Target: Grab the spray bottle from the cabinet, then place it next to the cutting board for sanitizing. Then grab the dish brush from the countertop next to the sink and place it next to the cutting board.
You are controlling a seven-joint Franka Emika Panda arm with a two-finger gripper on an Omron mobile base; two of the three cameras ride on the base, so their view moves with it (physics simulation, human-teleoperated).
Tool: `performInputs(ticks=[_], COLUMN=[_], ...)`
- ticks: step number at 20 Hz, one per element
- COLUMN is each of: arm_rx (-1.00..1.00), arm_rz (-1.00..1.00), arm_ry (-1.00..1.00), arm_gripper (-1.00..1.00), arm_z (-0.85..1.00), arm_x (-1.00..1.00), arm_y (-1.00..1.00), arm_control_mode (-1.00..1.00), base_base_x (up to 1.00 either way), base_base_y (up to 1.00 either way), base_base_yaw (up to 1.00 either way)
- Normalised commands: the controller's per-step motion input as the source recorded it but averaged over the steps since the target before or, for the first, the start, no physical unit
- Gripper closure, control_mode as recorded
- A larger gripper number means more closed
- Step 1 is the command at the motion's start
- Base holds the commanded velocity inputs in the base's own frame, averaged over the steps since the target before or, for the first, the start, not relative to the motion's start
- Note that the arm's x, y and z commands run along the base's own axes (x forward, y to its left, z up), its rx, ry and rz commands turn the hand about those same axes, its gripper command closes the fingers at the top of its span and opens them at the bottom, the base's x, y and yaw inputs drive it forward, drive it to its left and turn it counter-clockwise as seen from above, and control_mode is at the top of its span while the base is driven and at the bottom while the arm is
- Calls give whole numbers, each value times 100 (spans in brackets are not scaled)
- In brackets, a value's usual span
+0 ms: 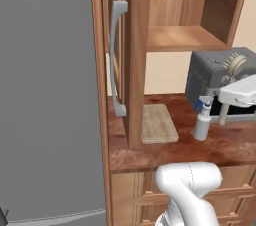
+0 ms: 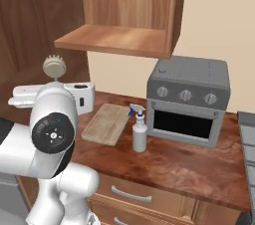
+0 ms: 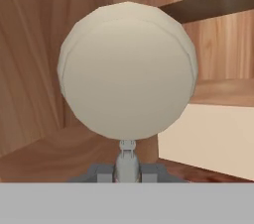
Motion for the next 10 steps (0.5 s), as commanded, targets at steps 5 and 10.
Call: performInputs(ticks=[5,10], arm_rx=[0,0], arm_rz=[0,0], arm_ry=[0,0], arm_gripper=[100,100], arm_z=[0,0], arm_x=[0,0], arm_y=[0,0], arm_control_mode=[100,100], base_base_x=[13,11], base_base_y=[2,13], base_base_yaw=[0,2])
